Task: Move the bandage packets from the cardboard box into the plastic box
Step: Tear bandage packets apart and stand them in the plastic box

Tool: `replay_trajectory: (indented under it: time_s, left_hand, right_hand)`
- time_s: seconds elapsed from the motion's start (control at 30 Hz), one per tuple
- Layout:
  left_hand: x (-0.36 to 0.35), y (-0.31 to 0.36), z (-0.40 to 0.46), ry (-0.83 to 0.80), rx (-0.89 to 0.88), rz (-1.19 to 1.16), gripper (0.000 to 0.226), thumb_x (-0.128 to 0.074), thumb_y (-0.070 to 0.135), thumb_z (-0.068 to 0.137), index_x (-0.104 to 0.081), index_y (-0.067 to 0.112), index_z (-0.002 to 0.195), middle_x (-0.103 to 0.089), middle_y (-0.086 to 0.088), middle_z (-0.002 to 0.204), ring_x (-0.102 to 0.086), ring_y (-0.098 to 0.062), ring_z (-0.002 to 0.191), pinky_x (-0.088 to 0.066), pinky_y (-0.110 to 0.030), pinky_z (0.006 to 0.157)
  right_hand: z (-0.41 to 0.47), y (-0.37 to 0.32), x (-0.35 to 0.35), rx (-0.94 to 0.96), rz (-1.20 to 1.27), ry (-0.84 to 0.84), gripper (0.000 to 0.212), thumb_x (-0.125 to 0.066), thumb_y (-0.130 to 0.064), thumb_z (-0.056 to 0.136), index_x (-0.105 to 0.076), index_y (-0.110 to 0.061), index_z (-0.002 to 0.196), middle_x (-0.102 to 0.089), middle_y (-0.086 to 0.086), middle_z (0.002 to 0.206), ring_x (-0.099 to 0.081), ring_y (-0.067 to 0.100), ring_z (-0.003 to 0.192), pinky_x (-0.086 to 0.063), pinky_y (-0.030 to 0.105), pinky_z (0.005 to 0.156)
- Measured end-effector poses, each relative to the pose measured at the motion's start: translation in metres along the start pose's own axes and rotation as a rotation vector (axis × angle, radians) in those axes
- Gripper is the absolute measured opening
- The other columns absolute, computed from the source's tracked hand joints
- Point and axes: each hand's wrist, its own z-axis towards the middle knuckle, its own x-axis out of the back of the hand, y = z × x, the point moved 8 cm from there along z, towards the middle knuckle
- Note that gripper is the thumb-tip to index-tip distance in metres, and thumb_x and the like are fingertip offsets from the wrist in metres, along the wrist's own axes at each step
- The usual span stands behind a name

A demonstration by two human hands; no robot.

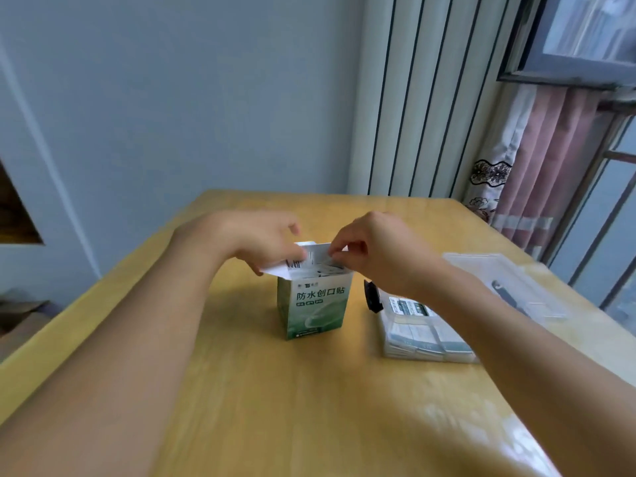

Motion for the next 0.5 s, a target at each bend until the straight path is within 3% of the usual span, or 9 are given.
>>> replay_trajectory:
  time_s: [0.2, 0.33, 0.5]
  left_hand:
    - [0.001, 0.028, -0.008, 0.007, -0.160, -0.069, 0.036, -0.063, 0.036, 0.096, -0.054, 0.036, 0.131, -0.058, 0.011, 0.129, -0.065, -0.015, 0.102, -0.054, -0.029, 0.080]
    - [0.003, 0.030, -0.011, 0.004, -0.202, -0.081, 0.037, -0.066, 0.030, 0.095, -0.055, 0.037, 0.130, -0.057, 0.017, 0.128, -0.063, -0.012, 0.104, -0.055, -0.033, 0.088]
    - [0.002, 0.028, -0.009, -0.009, -0.238, -0.097, 0.034, -0.066, 0.028, 0.094, -0.058, 0.041, 0.124, -0.056, 0.022, 0.127, -0.066, -0.012, 0.100, -0.058, -0.038, 0.088]
  right_hand:
    - [-0.003, -0.001, 0.000, -0.029, -0.019, -0.027, 0.015, -0.071, -0.015, 0.084, -0.081, -0.023, 0.092, -0.045, -0.016, 0.052, -0.042, 0.004, 0.052, -0.037, 0.024, 0.055]
    - [-0.002, 0.006, 0.000, -0.060, 0.021, -0.077, 0.009, -0.074, -0.017, 0.084, -0.081, -0.022, 0.085, -0.054, -0.015, 0.053, -0.047, 0.004, 0.052, -0.036, 0.014, 0.051]
    - [-0.004, 0.005, 0.000, -0.044, 0.109, -0.163, 0.006, -0.078, -0.020, 0.082, -0.081, -0.024, 0.086, -0.066, -0.006, 0.061, -0.050, 0.006, 0.053, -0.039, 0.015, 0.052]
